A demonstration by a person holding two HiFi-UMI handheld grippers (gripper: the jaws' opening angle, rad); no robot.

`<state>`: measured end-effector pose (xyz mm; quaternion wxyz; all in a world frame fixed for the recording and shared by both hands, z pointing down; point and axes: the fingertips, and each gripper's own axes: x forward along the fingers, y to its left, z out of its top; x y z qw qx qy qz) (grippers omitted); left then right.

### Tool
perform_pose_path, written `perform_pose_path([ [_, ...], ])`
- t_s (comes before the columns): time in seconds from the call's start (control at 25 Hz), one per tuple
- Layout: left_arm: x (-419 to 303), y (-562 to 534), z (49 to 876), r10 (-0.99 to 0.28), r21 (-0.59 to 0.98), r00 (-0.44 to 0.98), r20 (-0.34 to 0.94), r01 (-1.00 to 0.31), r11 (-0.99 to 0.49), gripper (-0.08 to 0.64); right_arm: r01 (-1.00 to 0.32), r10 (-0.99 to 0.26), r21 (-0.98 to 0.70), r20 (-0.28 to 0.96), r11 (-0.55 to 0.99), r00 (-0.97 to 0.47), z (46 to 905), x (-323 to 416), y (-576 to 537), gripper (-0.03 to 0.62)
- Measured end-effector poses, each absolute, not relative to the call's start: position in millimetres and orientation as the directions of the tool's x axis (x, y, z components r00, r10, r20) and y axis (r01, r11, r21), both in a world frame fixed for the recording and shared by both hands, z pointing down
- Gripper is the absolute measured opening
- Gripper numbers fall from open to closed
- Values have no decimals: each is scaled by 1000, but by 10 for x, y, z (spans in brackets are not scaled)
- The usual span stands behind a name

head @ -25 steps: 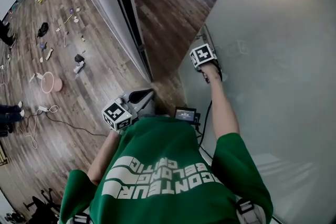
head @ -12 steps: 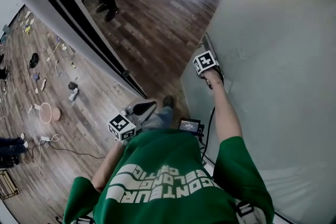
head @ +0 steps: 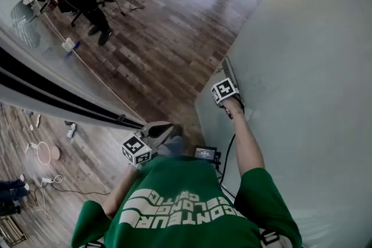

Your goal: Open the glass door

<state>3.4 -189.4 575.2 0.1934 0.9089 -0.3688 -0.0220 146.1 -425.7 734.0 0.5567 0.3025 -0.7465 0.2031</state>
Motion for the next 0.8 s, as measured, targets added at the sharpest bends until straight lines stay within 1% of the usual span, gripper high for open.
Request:
perform_pose_path([
  [0.48,658,-2912,5704,-529,376,846,66,-512,-772,9,-752,-240,34,956,658,-167,7388,2145,-4634,-8],
  [0.8,874,-3366,5720,-484,389,874,52,-464,-796,9,-793,-234,31,962,609,-142,7400,2663,-4854,-8],
])
